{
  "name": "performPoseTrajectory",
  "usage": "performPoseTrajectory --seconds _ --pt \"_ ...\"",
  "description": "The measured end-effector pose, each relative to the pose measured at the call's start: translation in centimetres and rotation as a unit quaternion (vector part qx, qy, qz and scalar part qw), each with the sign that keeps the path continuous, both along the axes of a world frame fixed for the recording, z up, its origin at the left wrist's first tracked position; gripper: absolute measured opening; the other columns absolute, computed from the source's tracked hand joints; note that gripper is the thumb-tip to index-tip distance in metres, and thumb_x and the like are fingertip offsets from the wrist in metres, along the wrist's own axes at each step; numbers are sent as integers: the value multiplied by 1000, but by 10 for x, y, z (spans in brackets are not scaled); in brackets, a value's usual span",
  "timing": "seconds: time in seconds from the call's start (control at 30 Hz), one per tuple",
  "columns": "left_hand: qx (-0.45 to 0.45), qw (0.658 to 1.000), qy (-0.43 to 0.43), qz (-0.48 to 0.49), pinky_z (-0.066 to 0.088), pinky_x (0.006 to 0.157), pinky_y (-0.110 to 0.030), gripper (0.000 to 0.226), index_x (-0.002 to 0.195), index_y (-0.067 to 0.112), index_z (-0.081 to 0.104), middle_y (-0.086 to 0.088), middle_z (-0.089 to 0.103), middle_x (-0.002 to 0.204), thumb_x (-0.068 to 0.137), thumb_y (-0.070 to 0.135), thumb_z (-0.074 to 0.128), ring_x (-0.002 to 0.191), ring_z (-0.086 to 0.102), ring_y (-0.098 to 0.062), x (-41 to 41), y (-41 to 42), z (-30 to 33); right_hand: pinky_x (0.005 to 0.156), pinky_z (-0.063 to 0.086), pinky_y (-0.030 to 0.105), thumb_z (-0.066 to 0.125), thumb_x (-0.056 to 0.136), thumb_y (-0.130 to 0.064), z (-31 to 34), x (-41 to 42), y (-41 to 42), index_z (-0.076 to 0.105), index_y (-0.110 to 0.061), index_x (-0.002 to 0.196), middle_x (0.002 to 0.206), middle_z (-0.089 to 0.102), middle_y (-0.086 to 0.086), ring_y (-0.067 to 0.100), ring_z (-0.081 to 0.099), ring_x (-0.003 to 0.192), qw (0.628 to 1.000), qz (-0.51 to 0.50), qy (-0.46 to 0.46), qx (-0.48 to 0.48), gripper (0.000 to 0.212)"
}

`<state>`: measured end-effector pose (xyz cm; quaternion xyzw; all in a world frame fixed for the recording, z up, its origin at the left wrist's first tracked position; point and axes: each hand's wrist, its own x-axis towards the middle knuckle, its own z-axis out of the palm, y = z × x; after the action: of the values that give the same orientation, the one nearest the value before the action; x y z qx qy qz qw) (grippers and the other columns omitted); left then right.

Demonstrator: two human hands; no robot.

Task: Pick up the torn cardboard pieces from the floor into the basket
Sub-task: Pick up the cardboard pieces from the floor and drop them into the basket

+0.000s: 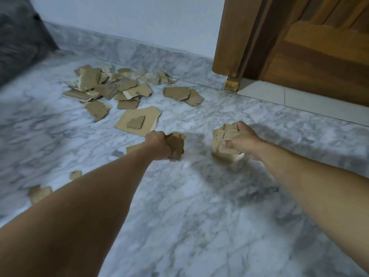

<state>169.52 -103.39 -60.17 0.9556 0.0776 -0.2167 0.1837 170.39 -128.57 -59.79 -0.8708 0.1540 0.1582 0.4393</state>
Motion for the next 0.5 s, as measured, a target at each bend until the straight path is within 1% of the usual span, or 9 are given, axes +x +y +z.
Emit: performPoseTrajectory --seconds 0.07,0.13,0.2,0.23,0.27,0.37,0.43,0.5 --pt "40 999 6 21 40 100 -45 59 125 14 52 -12 40 128 77 40 74 122 35 -32 -1 20 -3 56 40 23 78 78 -4 3 6 29 45 -16 114 109 56 6 18 53 93 1000 24 -1 8 50" --pt "50 998 14 43 35 104 -49 66 131 18 47 -11 32 133 77 44 74 127 27 -34 -3 39 -7 65 47 26 78 78 -5 2 15 56 44 -16 116 113 57 7 20 56 100 998 53 3 14 52" --pt "63 997 27 45 34 106 -47 72 135 15 43 -11 30 136 76 44 74 128 27 -35 -5 55 -13 84 53 35 80 77 -7 1 22 82 44 -12 123 119 58 9 23 57 109 997 80 2 9 59" --pt "72 996 31 41 36 105 -45 72 134 14 44 -12 31 135 76 43 75 126 29 -34 -7 59 -16 92 52 39 80 76 -9 -1 26 93 44 -11 125 120 58 9 24 57 111 995 95 -1 2 61" --pt "78 996 29 37 39 102 -45 69 131 13 45 -11 34 132 75 40 76 124 32 -33 -10 63 -19 96 50 40 80 76 -10 -2 29 102 44 -11 125 121 58 9 25 57 112 994 106 -1 -4 61" --pt "76 996 -4 41 46 88 -44 50 118 16 48 -8 41 124 76 26 73 117 35 -31 -18 72 -26 96 50 39 80 76 -12 -7 41 128 44 -14 122 119 58 8 24 57 110 990 136 -7 -16 59" --pt "53 996 -17 64 46 80 -40 42 113 18 47 -8 47 119 77 19 68 115 37 -29 -19 79 -27 91 51 36 80 77 -15 -7 50 145 42 -15 125 118 57 7 23 57 108 987 159 -12 -29 62" --pt "18 995 -11 99 49 84 -41 47 116 16 45 -8 49 118 76 19 71 115 42 -28 -17 85 -26 87 51 34 80 77 -15 -7 60 161 41 -14 128 119 57 8 23 57 108 984 173 -20 -34 64"
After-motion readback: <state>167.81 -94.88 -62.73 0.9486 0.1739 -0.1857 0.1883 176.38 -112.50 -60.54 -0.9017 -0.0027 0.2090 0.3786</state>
